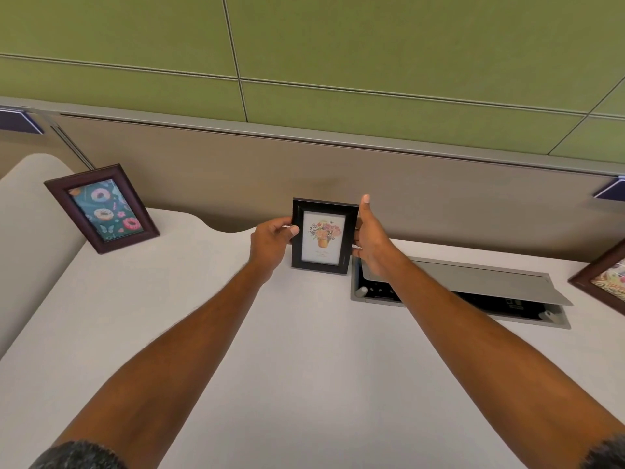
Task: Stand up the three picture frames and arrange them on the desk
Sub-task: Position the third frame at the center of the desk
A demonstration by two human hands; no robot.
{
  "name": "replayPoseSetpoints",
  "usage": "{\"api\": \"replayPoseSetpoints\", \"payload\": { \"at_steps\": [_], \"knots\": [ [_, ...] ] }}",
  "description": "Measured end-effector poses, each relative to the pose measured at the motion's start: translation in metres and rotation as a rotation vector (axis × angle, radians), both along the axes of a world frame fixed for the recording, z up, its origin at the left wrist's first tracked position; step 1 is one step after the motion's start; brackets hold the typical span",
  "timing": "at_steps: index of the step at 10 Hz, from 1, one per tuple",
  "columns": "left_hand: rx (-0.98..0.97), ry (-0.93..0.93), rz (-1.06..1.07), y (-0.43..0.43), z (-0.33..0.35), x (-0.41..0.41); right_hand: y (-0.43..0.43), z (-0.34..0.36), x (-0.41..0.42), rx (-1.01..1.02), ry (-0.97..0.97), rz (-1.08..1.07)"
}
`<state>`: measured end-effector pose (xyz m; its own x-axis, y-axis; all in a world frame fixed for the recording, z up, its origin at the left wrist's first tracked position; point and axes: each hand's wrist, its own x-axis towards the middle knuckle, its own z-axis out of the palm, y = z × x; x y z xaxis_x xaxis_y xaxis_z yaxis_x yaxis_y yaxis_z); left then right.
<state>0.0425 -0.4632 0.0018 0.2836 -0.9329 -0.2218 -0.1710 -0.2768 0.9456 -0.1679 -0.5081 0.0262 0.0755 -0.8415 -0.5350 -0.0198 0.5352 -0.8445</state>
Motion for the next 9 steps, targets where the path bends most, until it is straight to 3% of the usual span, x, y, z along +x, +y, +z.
{"api": "replayPoseSetpoints", "payload": {
  "at_steps": [6, 9],
  "knots": [
    [0.004, -0.045, -0.046, 0.008, -0.007, 0.003, 0.01, -0.008, -0.003, -0.001, -0.017, -0.023],
    [0.101, -0.089, 0.03, 0.049, -0.011, 0.008, 0.032, -0.001, -0.029, 0.009, -0.02, -0.026]
  ]
}}
